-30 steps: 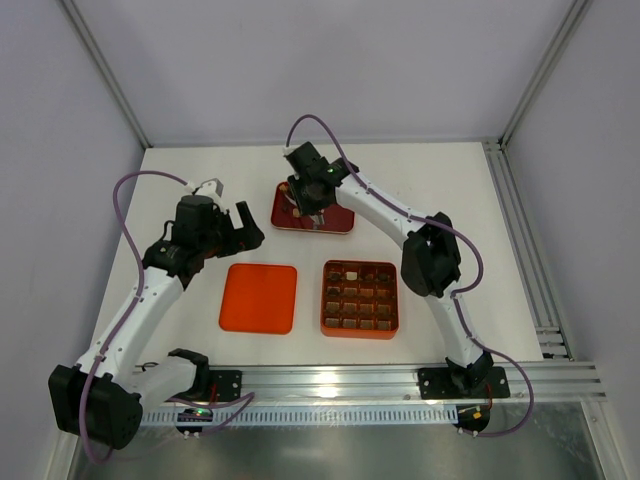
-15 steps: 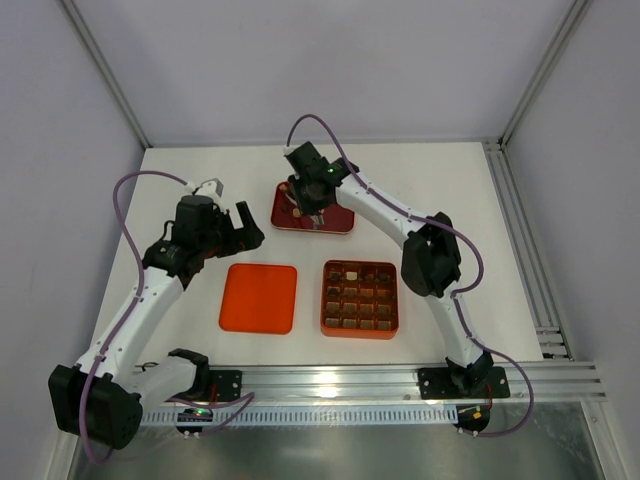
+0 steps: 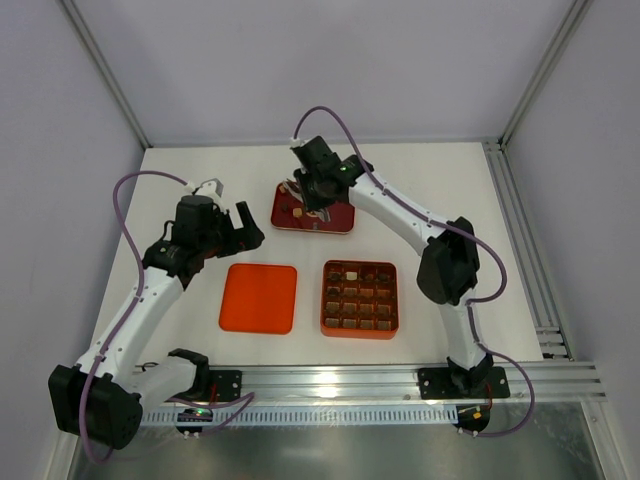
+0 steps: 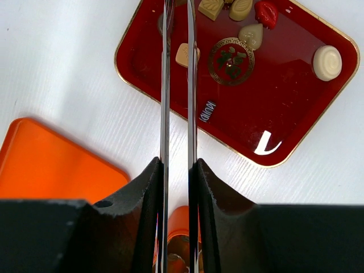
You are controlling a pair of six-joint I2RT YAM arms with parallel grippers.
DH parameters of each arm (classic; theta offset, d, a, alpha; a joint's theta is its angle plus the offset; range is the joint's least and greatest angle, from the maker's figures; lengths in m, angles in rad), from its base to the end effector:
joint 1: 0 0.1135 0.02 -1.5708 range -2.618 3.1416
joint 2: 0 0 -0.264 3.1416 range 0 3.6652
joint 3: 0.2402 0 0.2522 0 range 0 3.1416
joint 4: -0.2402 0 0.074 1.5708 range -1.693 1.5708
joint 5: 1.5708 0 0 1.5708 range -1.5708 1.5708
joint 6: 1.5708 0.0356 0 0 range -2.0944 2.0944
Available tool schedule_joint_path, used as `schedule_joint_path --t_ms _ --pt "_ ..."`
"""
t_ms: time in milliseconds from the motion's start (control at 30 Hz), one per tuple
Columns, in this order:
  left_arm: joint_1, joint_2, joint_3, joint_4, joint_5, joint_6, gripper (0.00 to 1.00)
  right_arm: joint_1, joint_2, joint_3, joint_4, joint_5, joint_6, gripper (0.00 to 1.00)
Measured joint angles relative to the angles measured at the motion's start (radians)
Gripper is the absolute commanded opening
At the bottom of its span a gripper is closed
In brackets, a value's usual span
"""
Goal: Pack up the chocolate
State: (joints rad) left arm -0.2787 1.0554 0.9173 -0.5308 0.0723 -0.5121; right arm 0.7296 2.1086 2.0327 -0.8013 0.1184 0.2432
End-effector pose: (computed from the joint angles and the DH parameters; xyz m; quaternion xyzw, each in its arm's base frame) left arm 0.2172 -0.0648 0.3010 -0.0891 0.8952 -0.1978 0.3894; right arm 0.3561 0.3128 0.2974 -0.2066 0.9160 0.1094 0.3260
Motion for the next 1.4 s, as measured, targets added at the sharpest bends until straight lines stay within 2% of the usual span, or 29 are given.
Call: schedule_joint_path --t_ms 400,800,1033,1400 --pt "0.000 0.000 0.000 0.000 0.000 0.000 1.00 -0.001 -0.230 -0.213 0.018 0.002 0.003 0.27" --pt "0.000 0.000 0.000 0.000 0.000 0.000 1.00 -0.001 -0.740 -0.627 -0.008 -0.013 0.035 0.27" --pt "0.000 0.005 0.000 0.000 0.001 0.000 1.00 -0.001 -0.977 -0.786 -0.095 -0.068 0.055 0.27" --pt "0.000 0.017 0.000 0.000 0.004 0.000 1.00 0.005 -1.133 -0.952 -0.233 -0.195 0.074 0.27"
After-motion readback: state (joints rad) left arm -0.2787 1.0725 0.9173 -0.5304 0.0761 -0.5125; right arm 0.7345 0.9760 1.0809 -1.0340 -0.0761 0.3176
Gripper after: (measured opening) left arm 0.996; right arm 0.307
